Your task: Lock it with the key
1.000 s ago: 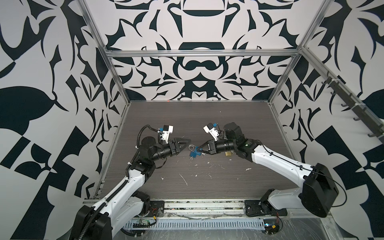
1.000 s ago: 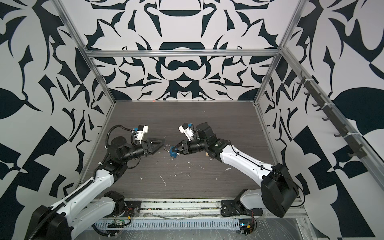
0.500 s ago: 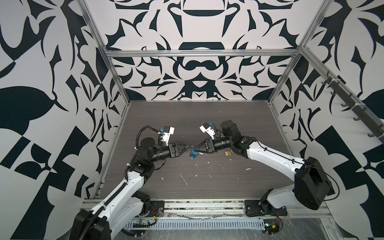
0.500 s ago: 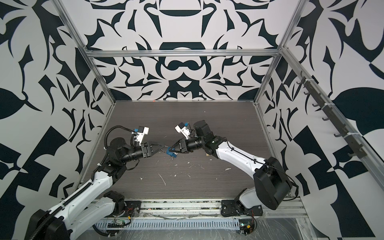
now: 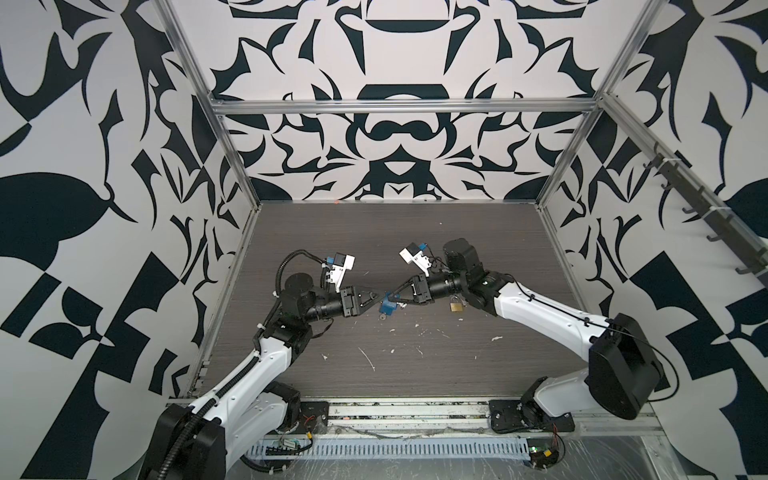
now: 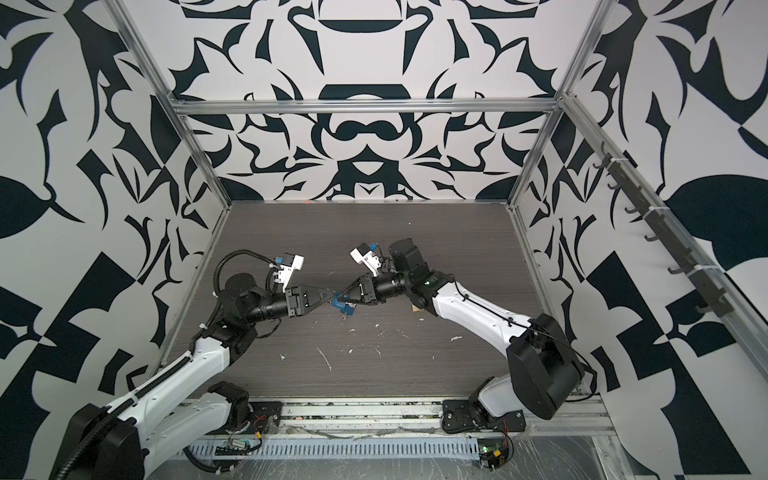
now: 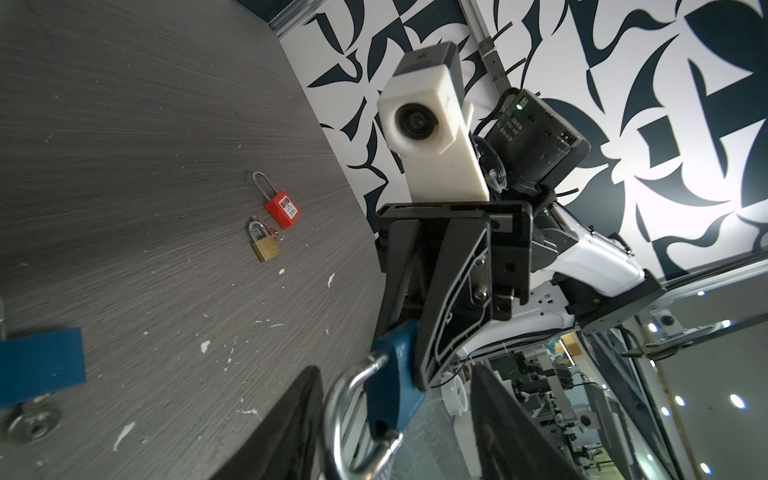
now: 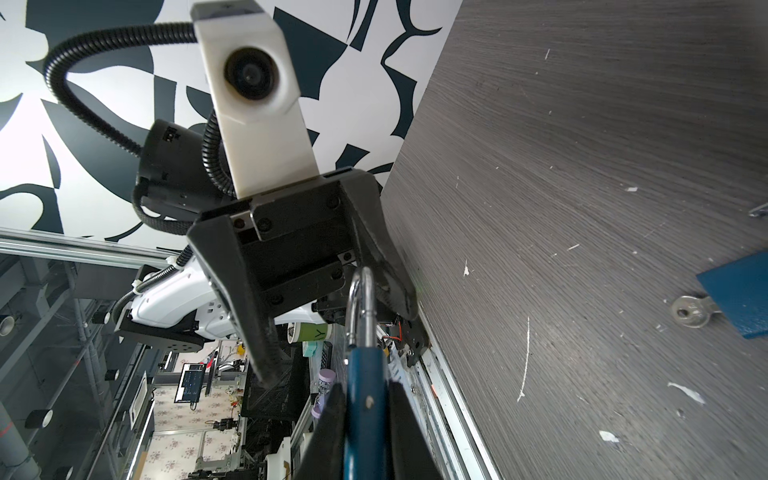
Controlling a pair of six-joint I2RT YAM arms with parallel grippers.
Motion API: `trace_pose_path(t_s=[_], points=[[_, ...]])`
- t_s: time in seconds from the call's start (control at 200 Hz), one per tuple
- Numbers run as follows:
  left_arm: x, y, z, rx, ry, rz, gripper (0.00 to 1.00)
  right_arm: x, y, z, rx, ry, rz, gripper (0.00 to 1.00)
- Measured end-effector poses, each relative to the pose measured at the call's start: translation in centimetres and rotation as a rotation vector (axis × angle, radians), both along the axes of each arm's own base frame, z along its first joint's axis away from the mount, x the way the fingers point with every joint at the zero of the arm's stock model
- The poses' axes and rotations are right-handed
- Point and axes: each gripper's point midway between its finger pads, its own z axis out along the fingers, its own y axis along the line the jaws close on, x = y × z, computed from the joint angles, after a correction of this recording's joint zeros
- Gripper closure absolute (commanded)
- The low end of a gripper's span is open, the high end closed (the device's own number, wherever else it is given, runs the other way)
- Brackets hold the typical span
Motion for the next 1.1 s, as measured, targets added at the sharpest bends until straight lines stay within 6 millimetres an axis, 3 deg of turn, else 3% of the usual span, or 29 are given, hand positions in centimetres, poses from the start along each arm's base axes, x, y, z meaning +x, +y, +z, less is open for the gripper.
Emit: trace_pose_path(t_s=[0.12, 0.175, 0.33, 0.405, 0.55, 0.83, 0.93, 1.005, 1.1], points=[[0.1, 0.0, -0.1, 0.000, 0.009, 0.005, 0.77, -0.1, 0.0, 0.1, 0.008, 0.001, 0.012, 1.00], [0.2, 0.1, -0.2, 0.004, 0.005, 0.014, 1.00, -0.3, 0.1, 0.4, 0.020, -0.006, 0.023, 1.00], [0.1, 0.2, 0.5, -0.025, 0.022, 0.016, 1.00, -0.1, -0.1, 0.9, 0.058, -0.062, 0.046, 1.00], [0.4, 0.4, 0.8, -0.038, 0.020, 0.039, 1.00, 0.1, 0.0, 1.0, 0.083, -0.084, 0.038, 0.92], [1.0, 0.7, 0.0, -0.074, 0.086, 0.104, 1.00, 0.5, 0.1, 0.3, 0.114, -0.061, -0.002, 0.80], [2.4, 1.5, -1.2, -0.124, 0.176, 0.219, 1.00, 2.3, 0.5, -1.0, 0.124, 0.020, -0.113, 0.75], [2.8, 1.7, -0.9, -0.136, 0.178, 0.244, 1.00, 2.6, 0.5, -0.8, 0.129, 0.026, -0.131, 0.82], [2.9, 1.8, -0.9, -0.144, 0.191, 0.252, 1.00, 2.7, 0.5, -0.5, 0.139, 0.028, -0.136, 1.00], [2.9, 1.8, -0.6, -0.151, 0.190, 0.256, 1.00, 2.9, 0.5, -0.3, 0.147, 0.019, -0.141, 1.00]])
